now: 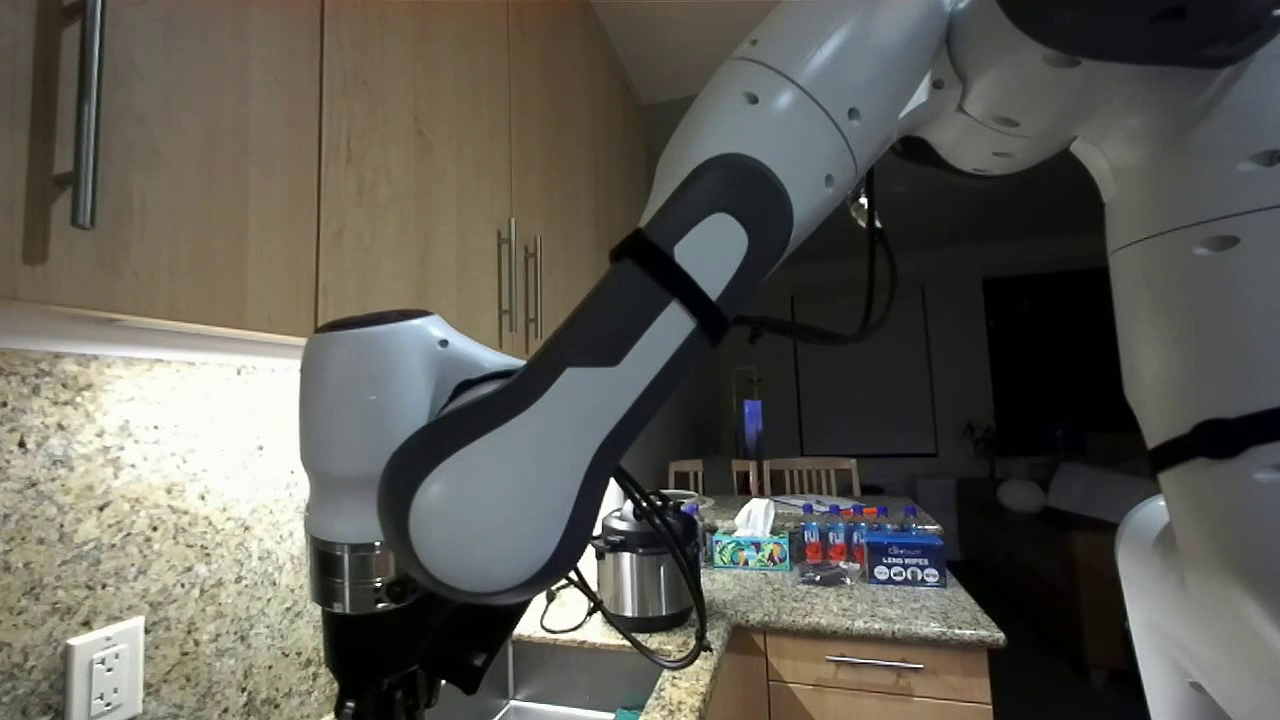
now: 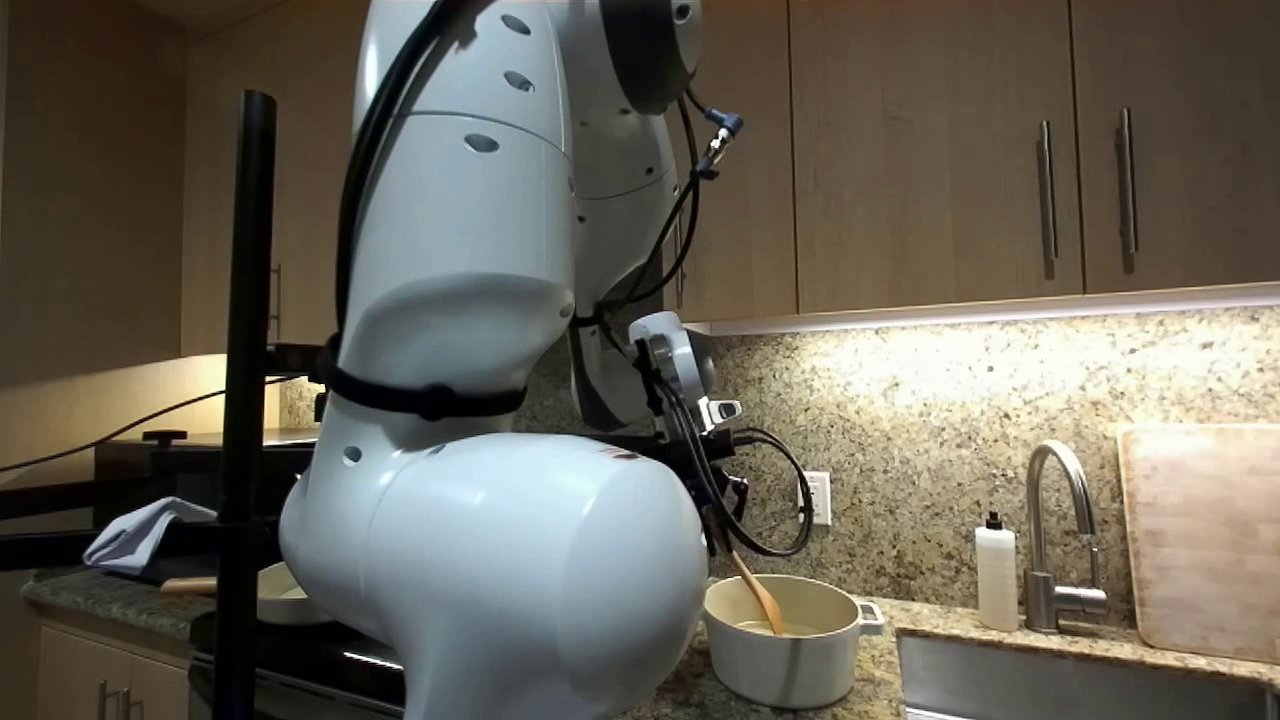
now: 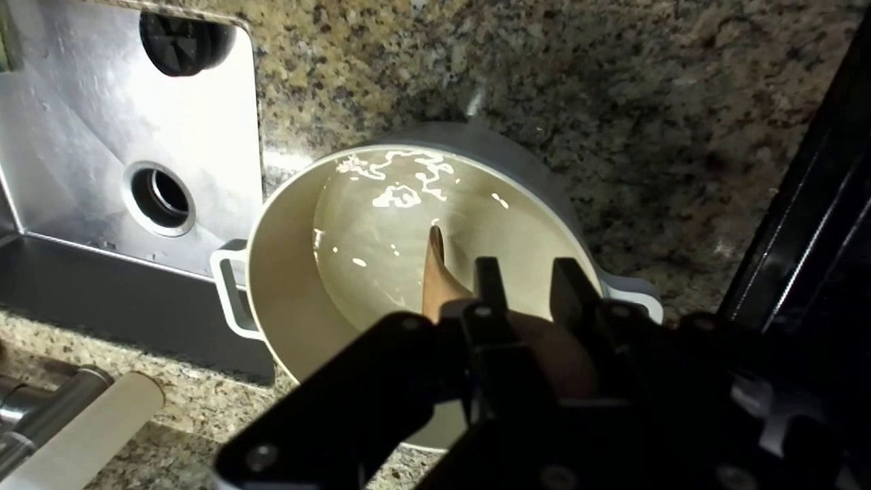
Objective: Pick up the cooking stick and stir in the pot
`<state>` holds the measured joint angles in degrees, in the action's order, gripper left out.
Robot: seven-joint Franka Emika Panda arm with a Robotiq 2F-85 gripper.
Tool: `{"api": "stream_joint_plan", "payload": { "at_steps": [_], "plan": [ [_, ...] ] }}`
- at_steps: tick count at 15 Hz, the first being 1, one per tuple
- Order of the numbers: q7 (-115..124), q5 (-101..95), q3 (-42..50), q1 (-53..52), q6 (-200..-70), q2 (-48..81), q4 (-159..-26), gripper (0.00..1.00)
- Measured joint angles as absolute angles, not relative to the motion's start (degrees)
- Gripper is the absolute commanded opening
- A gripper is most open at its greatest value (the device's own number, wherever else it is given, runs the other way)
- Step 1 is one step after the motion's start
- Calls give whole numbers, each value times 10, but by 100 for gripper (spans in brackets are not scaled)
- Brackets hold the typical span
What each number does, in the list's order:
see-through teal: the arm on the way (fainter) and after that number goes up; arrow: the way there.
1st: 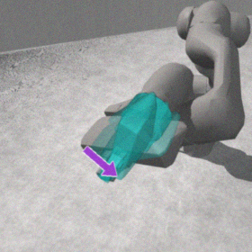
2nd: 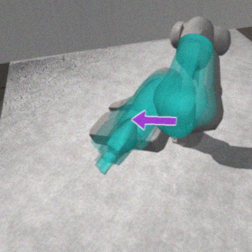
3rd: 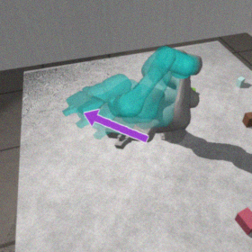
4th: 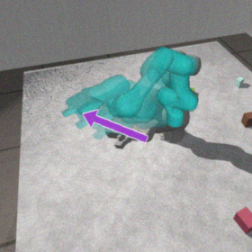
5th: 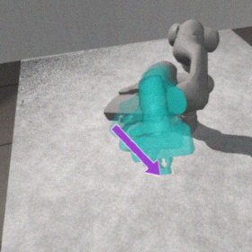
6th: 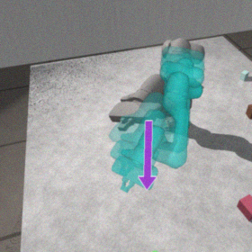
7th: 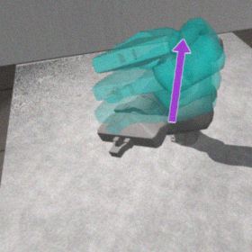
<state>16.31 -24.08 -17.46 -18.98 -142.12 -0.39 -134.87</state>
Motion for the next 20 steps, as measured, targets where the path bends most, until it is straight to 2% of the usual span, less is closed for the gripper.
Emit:
{"api": "stream_joint_plan", "payload": {
  "at_steps": [12, 20],
  "plan": [
    [148, -236, -167, -190, -1335, 87, -1223, 6],
    [153, -229, -141, -190, -1330, 98, -1216, 6]
  ]
}}
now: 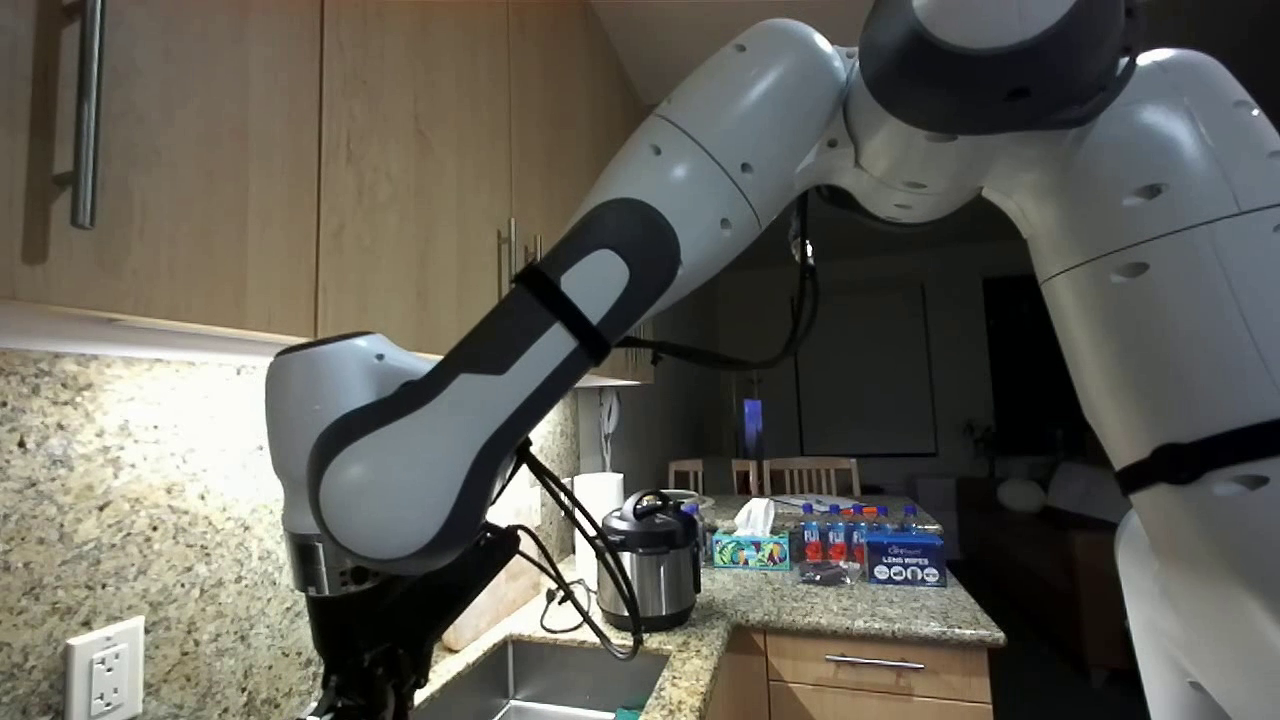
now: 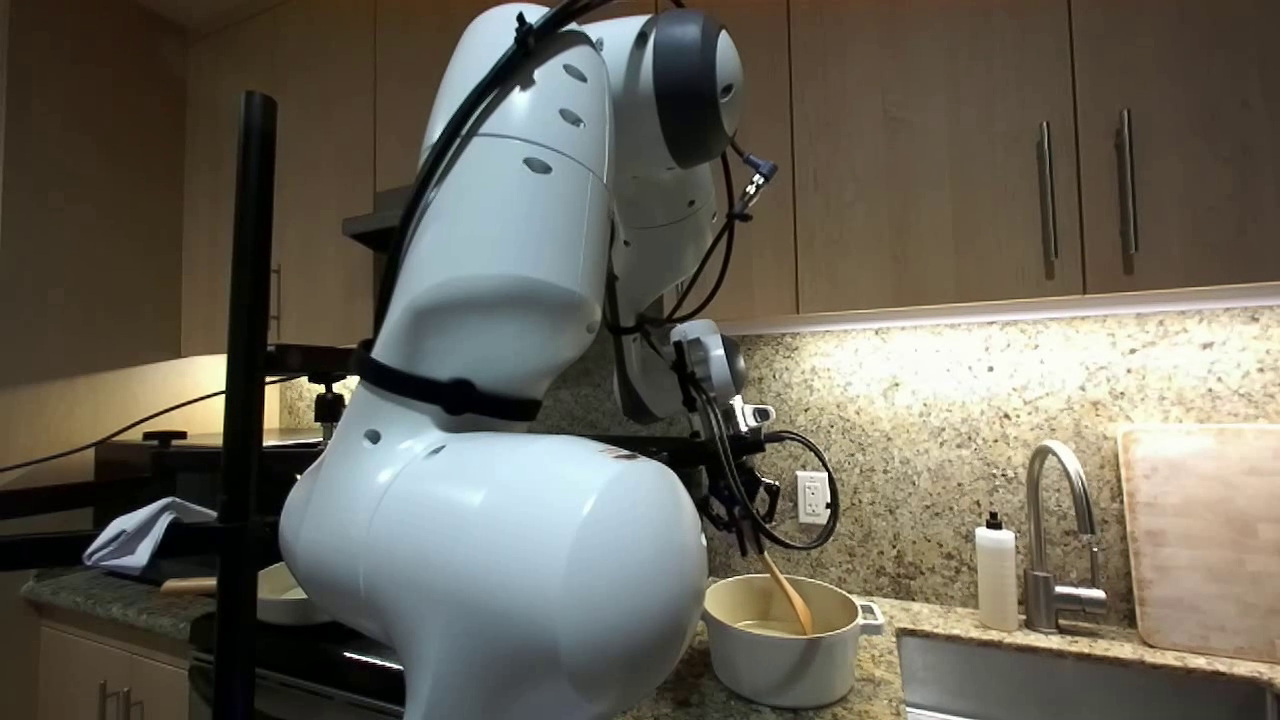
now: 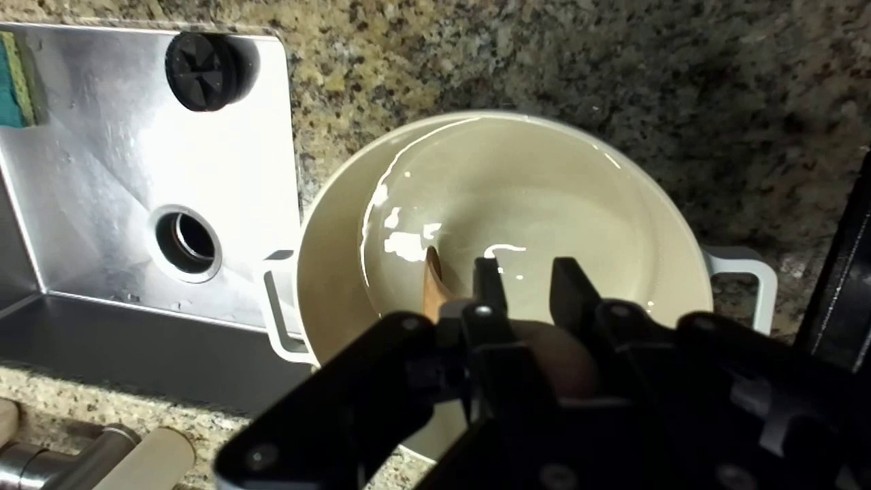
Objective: Pick up the cooking stick and stir in the pot
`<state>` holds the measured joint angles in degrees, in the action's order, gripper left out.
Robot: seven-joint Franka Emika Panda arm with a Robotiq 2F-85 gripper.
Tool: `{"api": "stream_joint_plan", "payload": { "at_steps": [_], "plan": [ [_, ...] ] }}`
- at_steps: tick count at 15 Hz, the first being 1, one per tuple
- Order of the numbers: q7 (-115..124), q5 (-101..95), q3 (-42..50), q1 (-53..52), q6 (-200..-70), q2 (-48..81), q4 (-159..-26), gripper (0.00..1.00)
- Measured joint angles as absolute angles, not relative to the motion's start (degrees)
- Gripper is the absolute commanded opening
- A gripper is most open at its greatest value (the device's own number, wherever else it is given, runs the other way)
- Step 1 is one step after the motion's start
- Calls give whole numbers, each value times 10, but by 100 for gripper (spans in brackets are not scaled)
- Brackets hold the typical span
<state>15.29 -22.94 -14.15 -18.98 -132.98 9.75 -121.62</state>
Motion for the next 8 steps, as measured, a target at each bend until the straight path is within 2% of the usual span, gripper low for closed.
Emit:
{"api": "stream_joint_plan", "payload": {
  "at_steps": [8],
  "plan": [
    [164, -231, -106, -182, -1334, 97, -1264, 6]
  ]
}}
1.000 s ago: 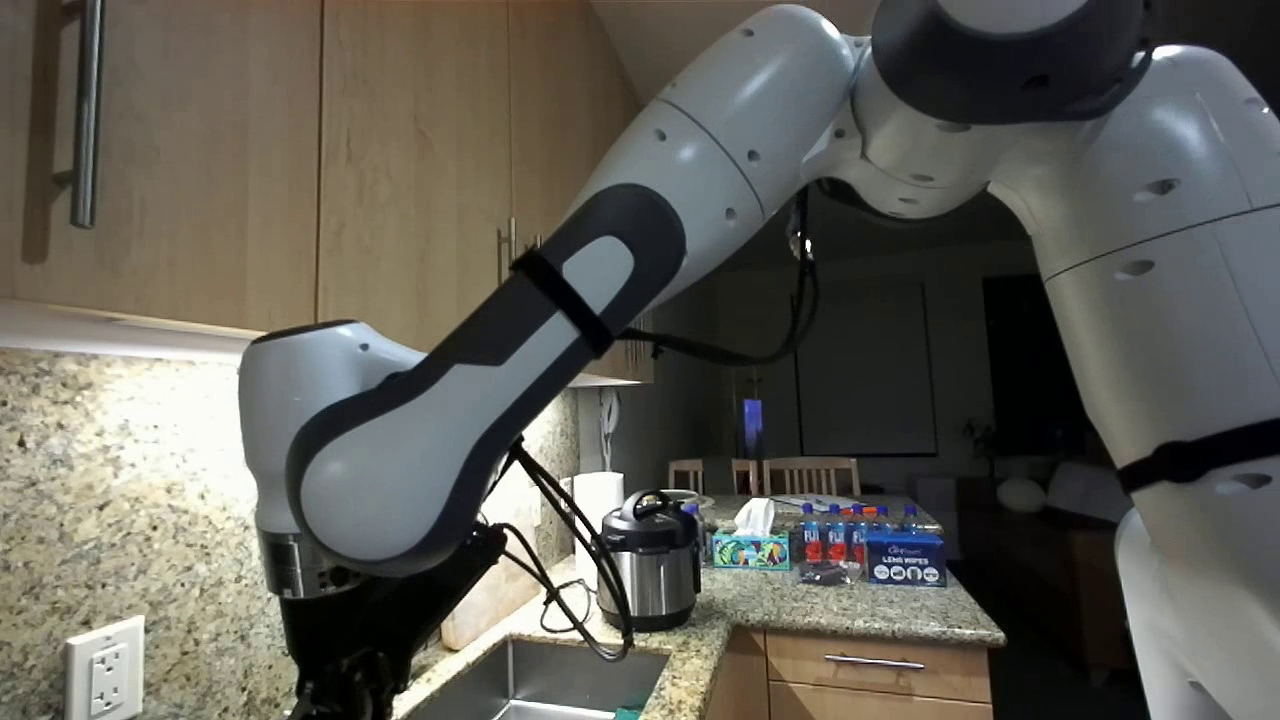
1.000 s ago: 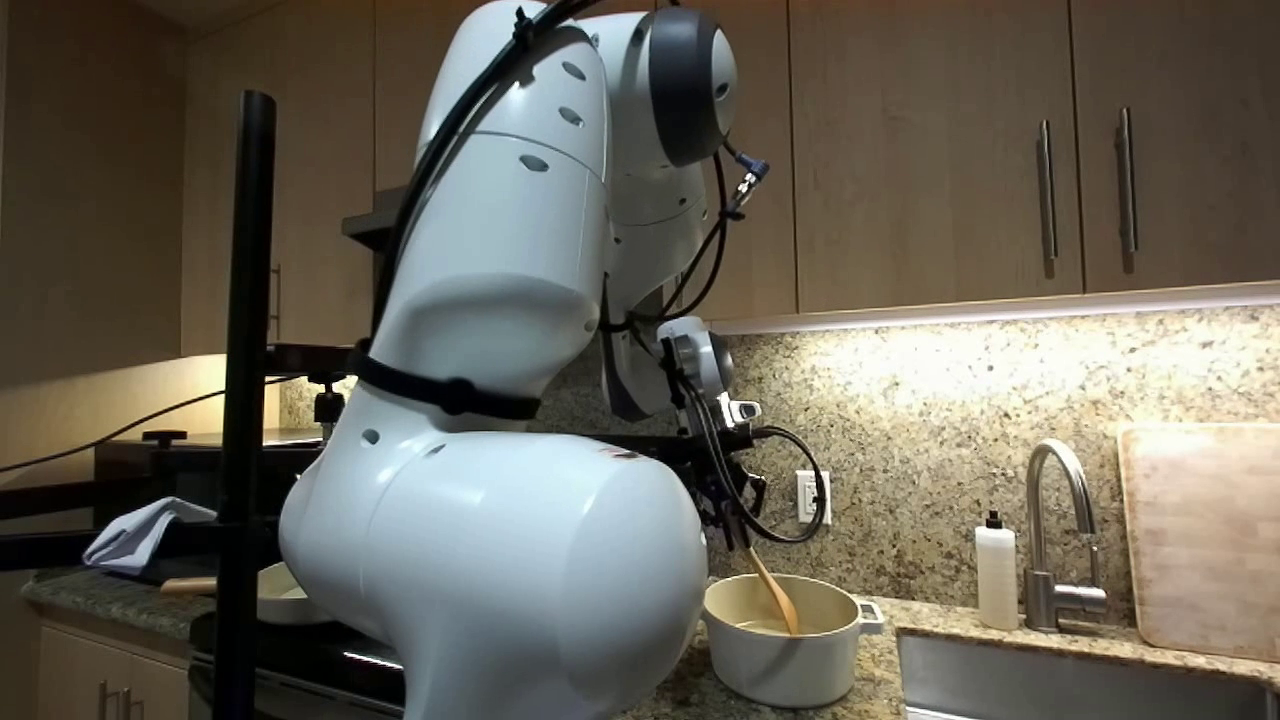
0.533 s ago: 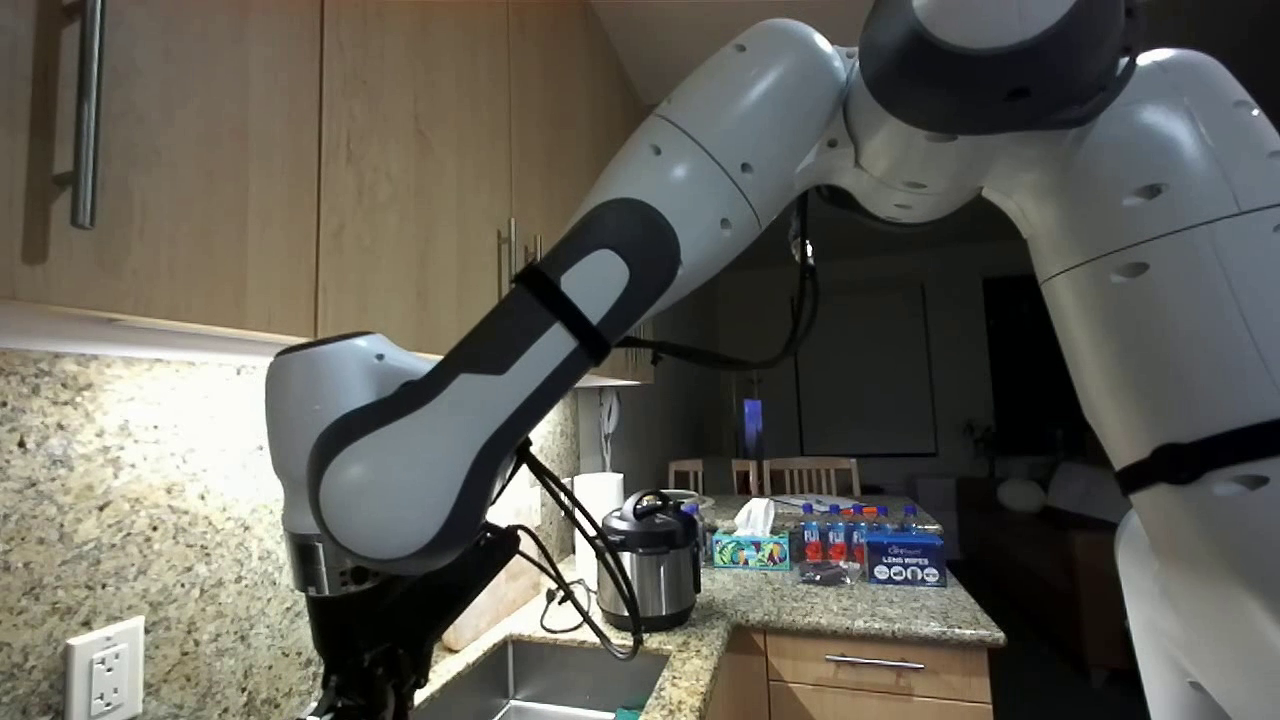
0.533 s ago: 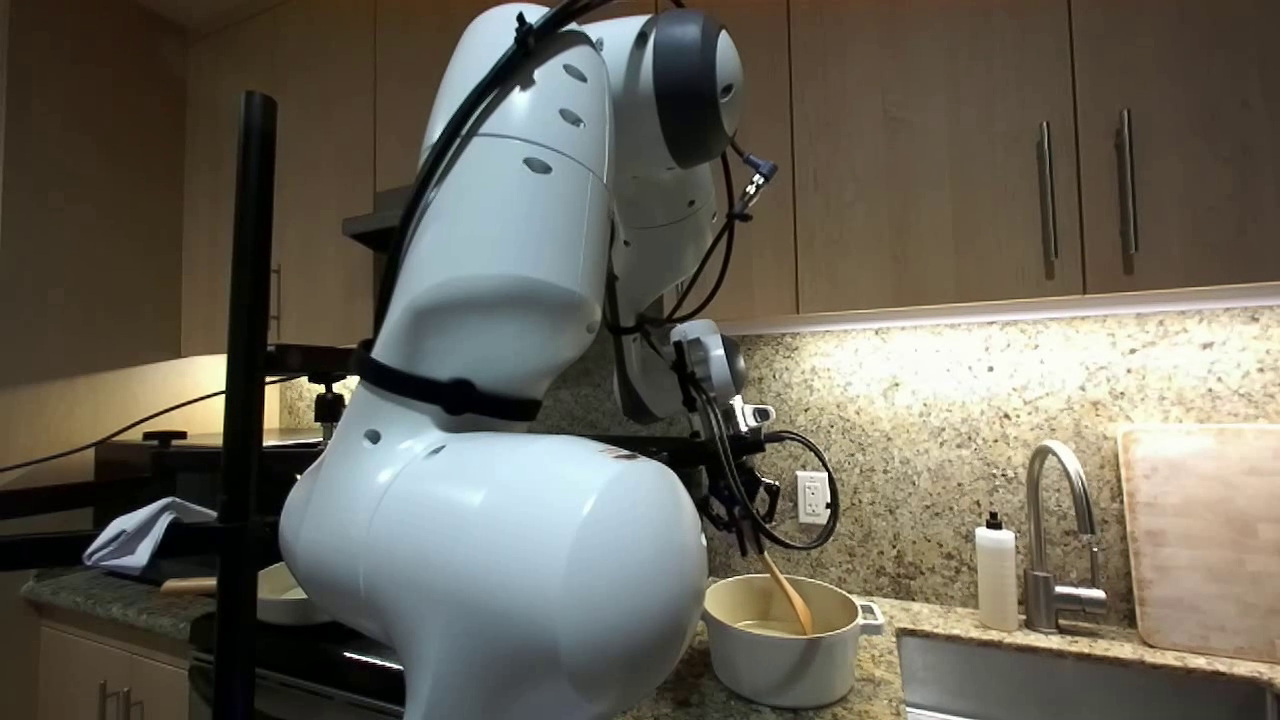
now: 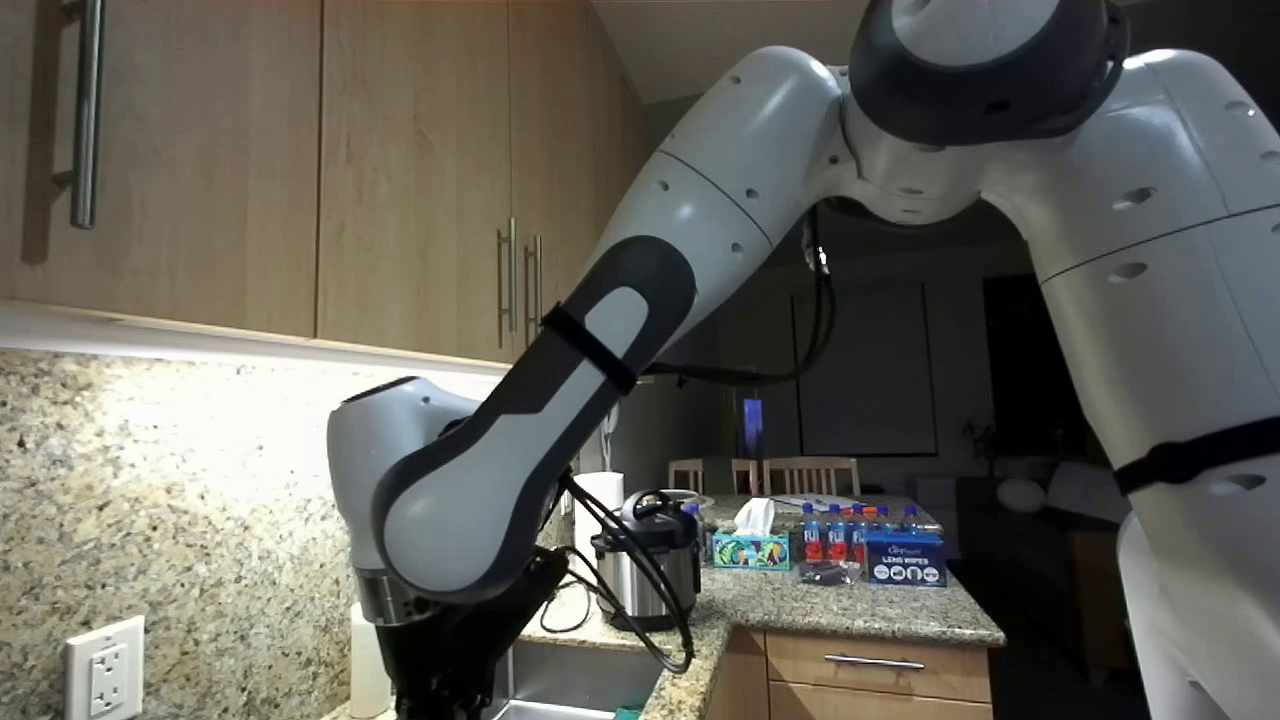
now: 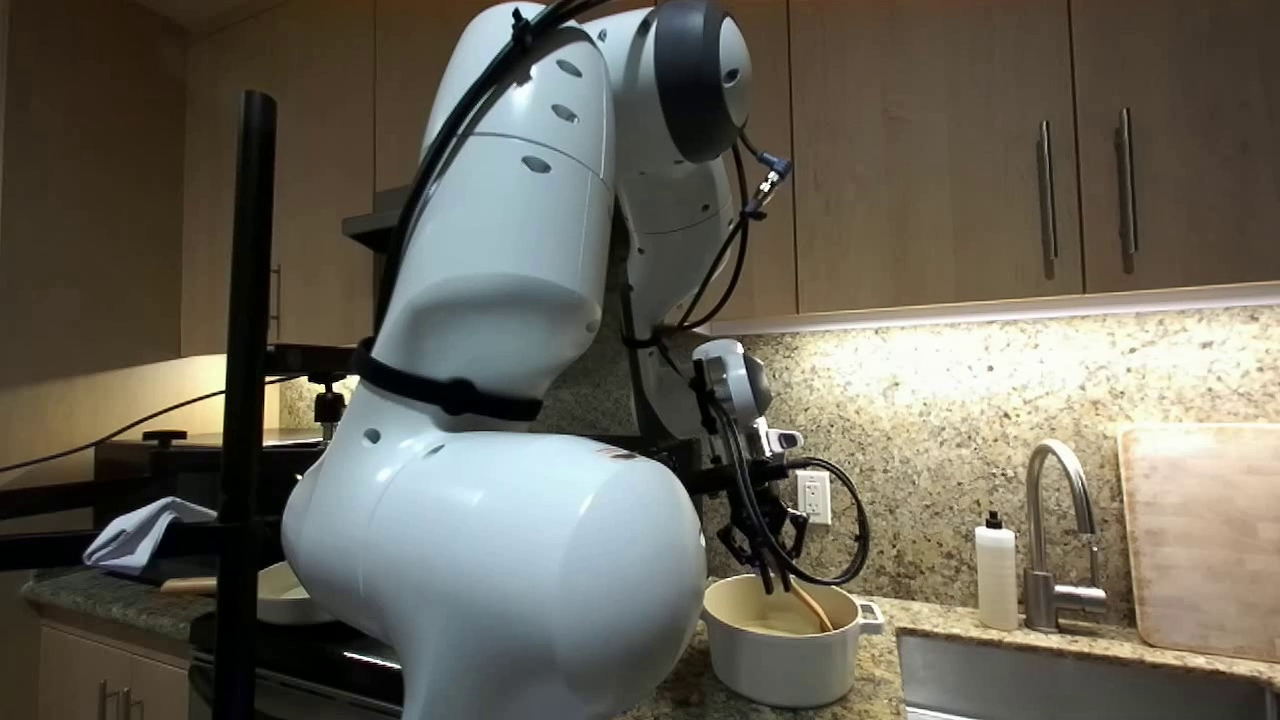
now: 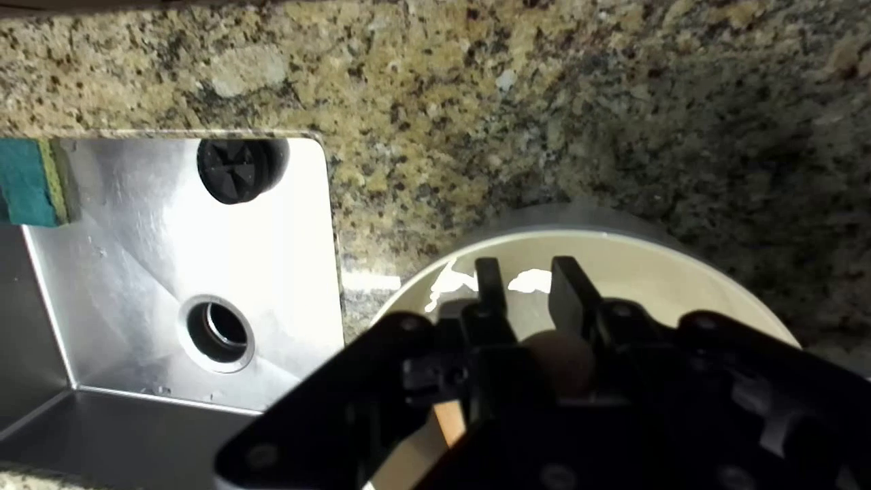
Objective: Pick up the cooking stick and stir in the pot
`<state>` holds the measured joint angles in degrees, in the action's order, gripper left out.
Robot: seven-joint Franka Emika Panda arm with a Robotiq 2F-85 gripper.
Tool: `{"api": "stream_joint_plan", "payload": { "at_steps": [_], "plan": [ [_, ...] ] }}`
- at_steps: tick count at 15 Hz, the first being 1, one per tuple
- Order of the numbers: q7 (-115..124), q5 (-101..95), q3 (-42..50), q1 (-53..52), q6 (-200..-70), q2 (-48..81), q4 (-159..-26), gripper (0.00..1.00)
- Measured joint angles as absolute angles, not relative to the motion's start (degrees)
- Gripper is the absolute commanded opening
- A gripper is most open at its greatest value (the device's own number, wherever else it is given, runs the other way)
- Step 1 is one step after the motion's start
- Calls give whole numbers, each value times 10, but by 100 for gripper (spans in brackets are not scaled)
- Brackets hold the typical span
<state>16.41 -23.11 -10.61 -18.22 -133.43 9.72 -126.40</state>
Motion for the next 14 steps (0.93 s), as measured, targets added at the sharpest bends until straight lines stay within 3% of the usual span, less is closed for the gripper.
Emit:
{"api": "stream_joint_plan", "payload": {
  "at_steps": [14],
  "plan": [
    [170, -241, -107, -187, -1313, 111, -1282, 6]
  ]
}}
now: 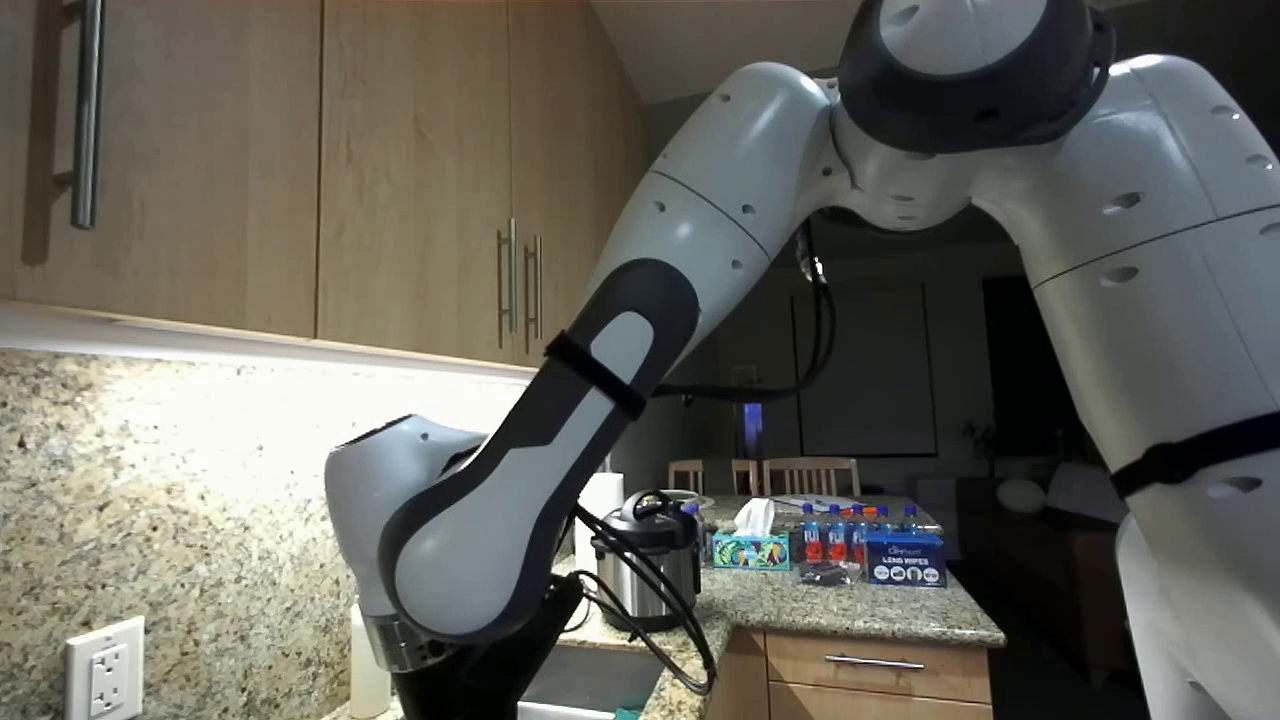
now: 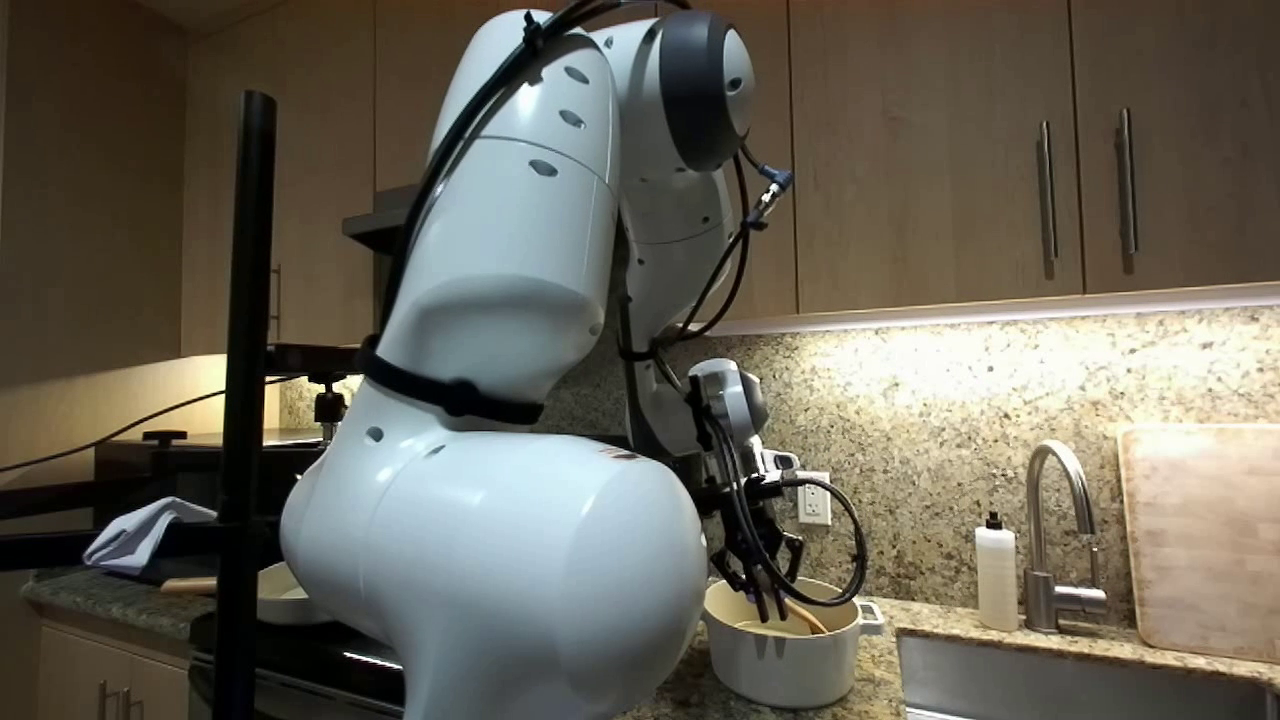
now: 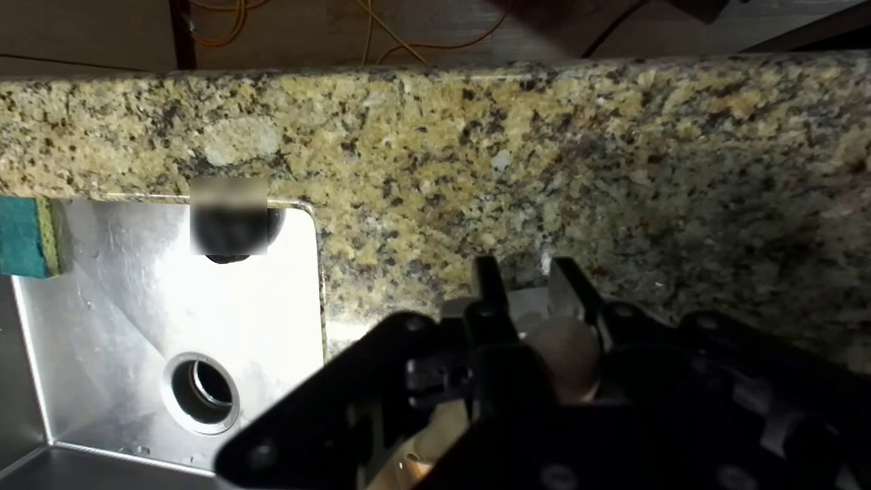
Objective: Pick up the cooking stick and stir in the pot
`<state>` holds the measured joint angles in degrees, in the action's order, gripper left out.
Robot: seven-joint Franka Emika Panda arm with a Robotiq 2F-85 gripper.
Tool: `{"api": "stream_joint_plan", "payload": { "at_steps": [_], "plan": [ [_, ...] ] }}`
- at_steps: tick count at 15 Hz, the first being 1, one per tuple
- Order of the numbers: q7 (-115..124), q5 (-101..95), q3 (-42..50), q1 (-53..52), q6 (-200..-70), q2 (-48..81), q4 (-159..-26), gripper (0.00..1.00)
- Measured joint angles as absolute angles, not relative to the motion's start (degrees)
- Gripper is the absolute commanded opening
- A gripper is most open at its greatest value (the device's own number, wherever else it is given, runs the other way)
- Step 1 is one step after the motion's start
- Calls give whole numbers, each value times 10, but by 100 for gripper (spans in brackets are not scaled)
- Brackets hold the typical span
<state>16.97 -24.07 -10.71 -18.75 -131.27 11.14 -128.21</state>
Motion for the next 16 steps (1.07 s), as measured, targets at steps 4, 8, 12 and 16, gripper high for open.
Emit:
{"api": "stream_joint_plan", "payload": {
  "at_steps": [4, 8, 12, 16],
  "plan": [
    [170, -241, -107, -191, -1273, 139, -1230, 6],
    [172, -241, -99, -190, -1222, 166, -1169, 6],
    [173, -228, -87, -188, -1197, 177, -1139, 6],
    [183, -207, -77, -184, -1194, 177, -1135, 6]
  ]
}}
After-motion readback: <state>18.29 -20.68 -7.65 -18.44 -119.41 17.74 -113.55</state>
